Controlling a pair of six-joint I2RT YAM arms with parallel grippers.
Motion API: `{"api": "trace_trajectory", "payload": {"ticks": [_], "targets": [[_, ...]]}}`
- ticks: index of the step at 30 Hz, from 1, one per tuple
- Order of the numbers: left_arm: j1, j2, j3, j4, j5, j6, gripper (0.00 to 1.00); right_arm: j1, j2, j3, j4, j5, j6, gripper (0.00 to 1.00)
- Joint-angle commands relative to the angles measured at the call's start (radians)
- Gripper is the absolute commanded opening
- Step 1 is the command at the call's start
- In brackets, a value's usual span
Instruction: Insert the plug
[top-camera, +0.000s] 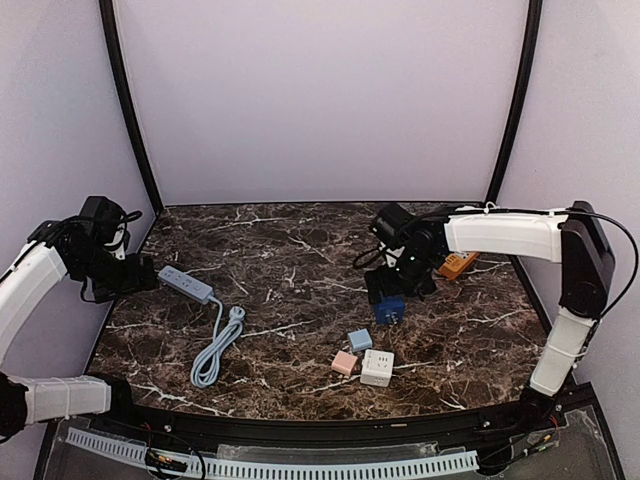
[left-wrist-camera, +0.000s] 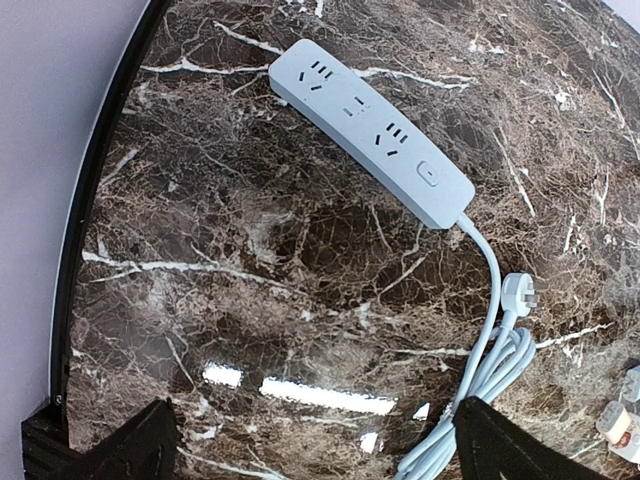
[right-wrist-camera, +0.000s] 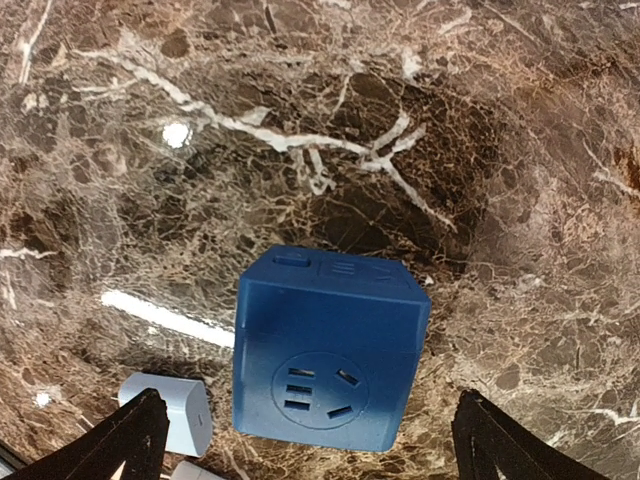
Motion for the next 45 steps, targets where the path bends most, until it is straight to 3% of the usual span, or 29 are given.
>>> {"api": "trace_trajectory", "payload": {"ticks": [1, 16, 30, 37, 45], "targets": [[-0.008, 0.002, -0.011, -0.035, -0.021, -0.015, 0.98, 0.017, 0.025, 0.024, -0.052, 0.052, -0.014, 0.99], [-0.013, 0.008, -0.013, -0.033, -0.021, -0.017, 0.97, 0.02, 0.062, -0.012, 0.022, 0.058, -0.037, 0.96], [-0.015, 0.017, -0.013, -0.033, -0.019, -0.016, 0.97, 0.022, 0.109, 0.0, 0.033, 0.015, -0.039, 0.67], [-0.015, 0.023, -0.011, -0.032, -0.019, -0.014, 0.97, 0.022, 0.108, 0.004, 0.035, 0.001, -0.052, 0.46], [-0.015, 0.023, -0.006, -0.012, 0.062, -0.024, 0.98, 0.021, 0.008, 0.025, 0.07, 0.038, -0.109, 0.43]]}}
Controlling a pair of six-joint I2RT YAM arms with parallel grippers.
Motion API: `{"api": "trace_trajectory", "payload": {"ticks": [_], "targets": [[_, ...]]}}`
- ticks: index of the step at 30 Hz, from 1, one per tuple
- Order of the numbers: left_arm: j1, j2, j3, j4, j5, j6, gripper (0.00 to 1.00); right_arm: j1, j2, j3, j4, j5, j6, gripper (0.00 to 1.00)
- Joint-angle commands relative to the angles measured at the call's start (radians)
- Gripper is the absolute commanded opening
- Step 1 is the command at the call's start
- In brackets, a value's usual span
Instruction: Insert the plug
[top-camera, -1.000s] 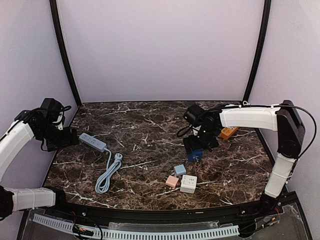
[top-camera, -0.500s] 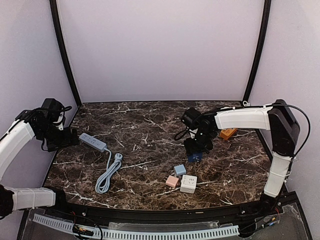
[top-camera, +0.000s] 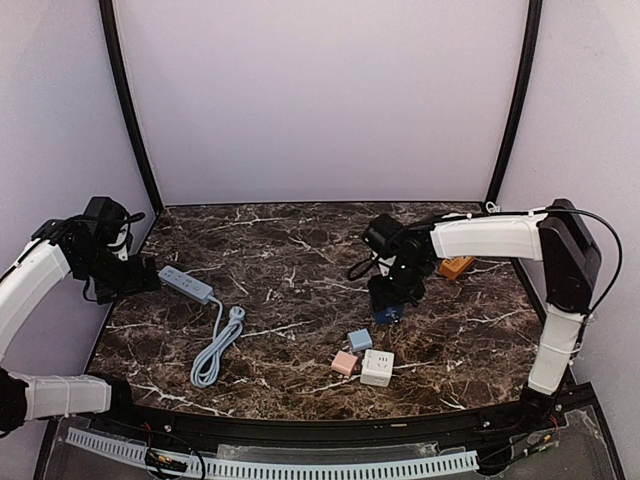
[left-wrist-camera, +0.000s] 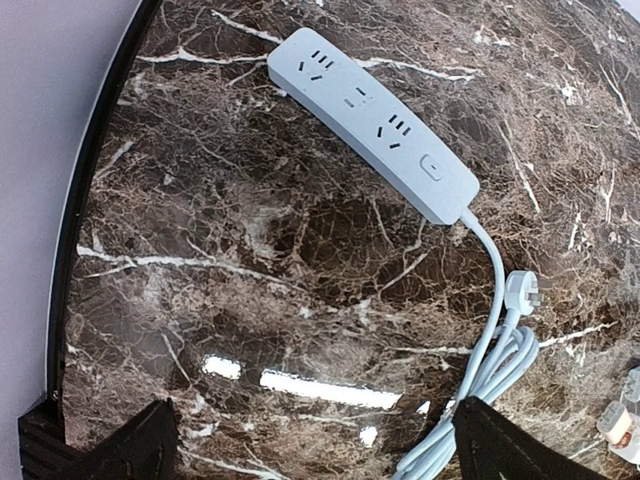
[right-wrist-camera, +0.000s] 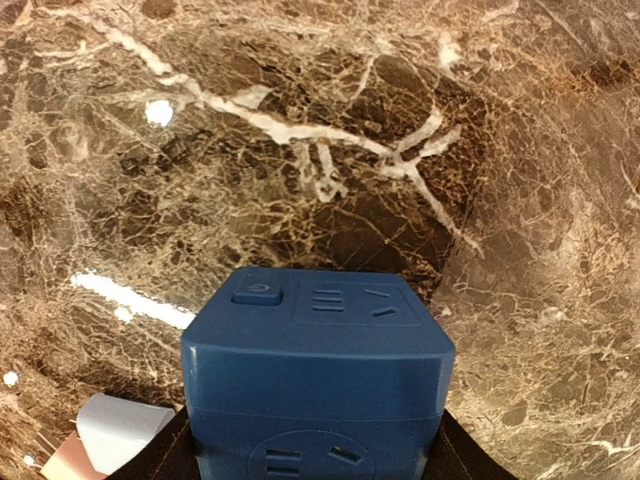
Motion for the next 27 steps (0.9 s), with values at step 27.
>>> {"api": "trace_trajectory", "payload": {"ticks": [27], "targets": [[-0.243, 0.211, 0.419, 0.182, 0.588, -0.19, 0.97, 0.041, -0.51, -0.137, 0.52, -0.317, -0.412, 0.39]]}}
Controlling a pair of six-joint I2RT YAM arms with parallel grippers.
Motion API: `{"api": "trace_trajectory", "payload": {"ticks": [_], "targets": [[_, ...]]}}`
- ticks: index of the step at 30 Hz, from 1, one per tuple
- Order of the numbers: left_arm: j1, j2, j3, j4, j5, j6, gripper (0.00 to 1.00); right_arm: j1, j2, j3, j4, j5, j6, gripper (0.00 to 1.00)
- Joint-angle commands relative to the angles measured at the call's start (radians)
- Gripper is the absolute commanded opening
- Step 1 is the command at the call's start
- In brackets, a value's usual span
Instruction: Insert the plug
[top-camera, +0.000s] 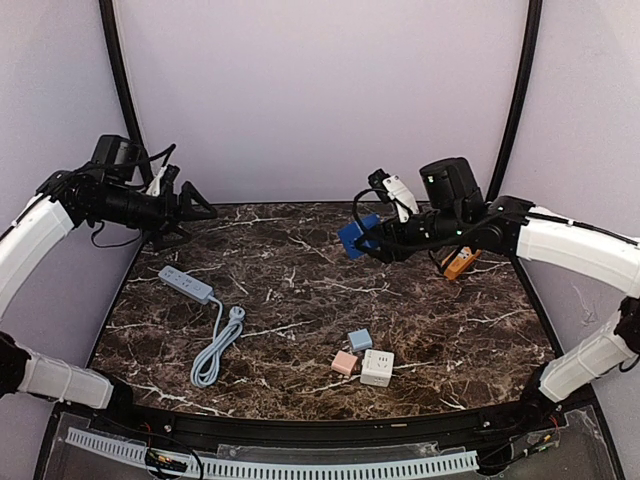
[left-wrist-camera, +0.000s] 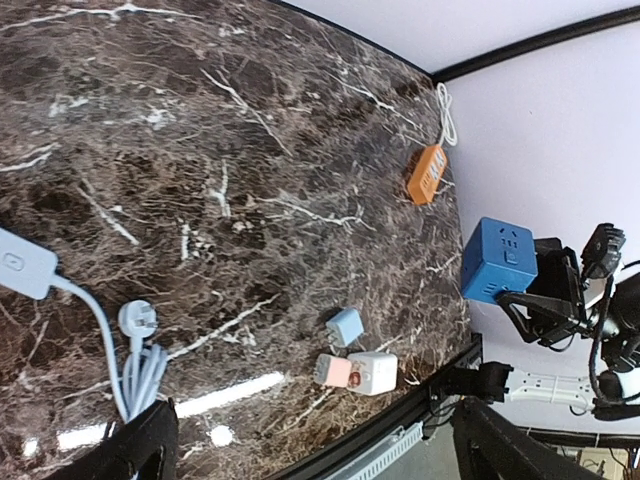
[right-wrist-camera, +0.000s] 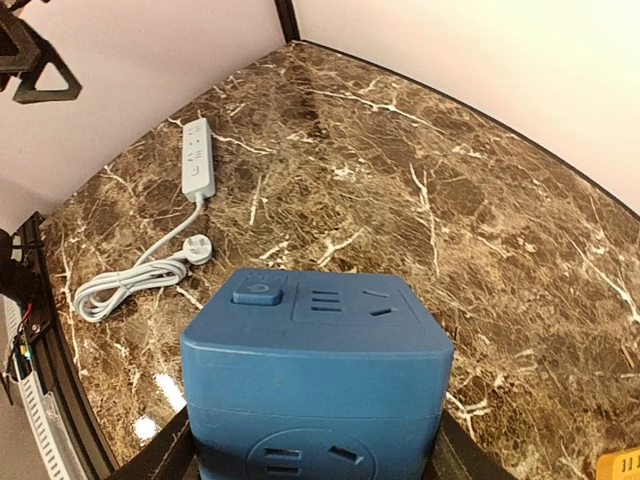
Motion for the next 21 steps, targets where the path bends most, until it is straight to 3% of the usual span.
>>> {"api": "trace_trajectory", "payload": {"ticks": [1, 21], "targets": [[-0.11, 0.07, 0.097, 0.009, 0.014, -0.024, 0.97, 0.042, -0.033, -0.003, 0.102, -0.073, -0.091, 0.38], [-0.442, 0.456, 0.456, -0.072, 0.006, 0.036, 0.97, 0.163, -0.023, 0.008, 0.14, -0.062, -0.227, 0.38]]}}
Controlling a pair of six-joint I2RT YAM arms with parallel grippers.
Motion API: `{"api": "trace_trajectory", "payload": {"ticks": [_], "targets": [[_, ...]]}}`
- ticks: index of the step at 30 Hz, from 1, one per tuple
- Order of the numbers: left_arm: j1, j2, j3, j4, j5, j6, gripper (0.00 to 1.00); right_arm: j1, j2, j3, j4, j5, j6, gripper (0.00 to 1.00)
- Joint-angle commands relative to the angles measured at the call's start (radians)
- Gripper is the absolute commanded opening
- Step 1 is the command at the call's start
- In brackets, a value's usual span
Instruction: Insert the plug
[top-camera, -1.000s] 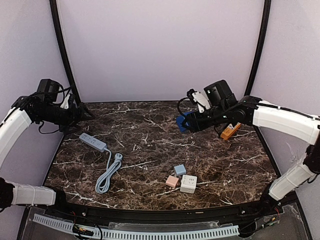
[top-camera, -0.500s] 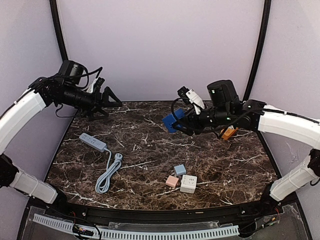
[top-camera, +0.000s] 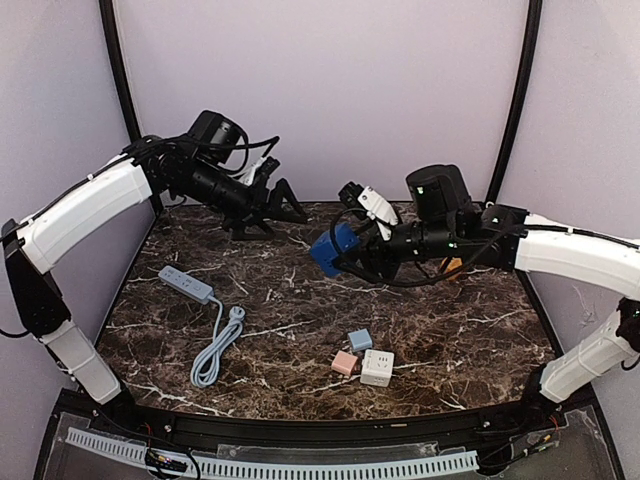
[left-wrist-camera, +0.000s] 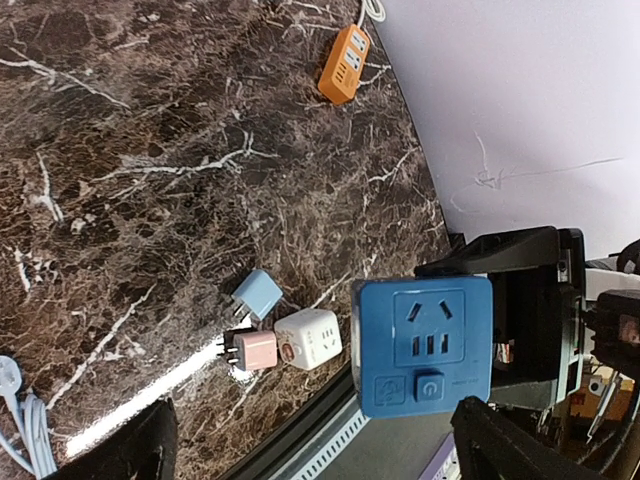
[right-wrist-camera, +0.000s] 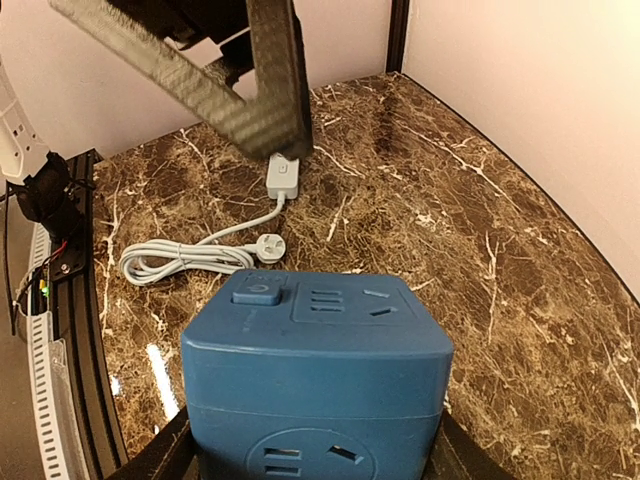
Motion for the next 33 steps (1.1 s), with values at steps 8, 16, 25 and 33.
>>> {"api": "trace_trajectory", "payload": {"ticks": [8, 16, 25, 33], "targets": [[-0.097, 0.137, 0.161, -0.082, 0.045, 0.043, 0.98, 0.042, -0.021, -0.005, 0.088, 0.001, -0.055, 0.37], [-0.108, 0.153, 0.165, -0.076, 0.09, 0.039, 0.98, 0.049, -0.009, 0.001, 0.072, 0.029, -0.073, 0.36], [-0.13, 0.161, 0.15, -0.076, 0.134, 0.042, 0.96, 0.059, 0.011, 0.012, 0.058, 0.053, -0.076, 0.35], [-0.14, 0.163, 0.132, -0.075, 0.122, 0.044, 0.9, 0.087, 0.024, 0.012, 0.05, 0.079, -0.075, 0.35]]}}
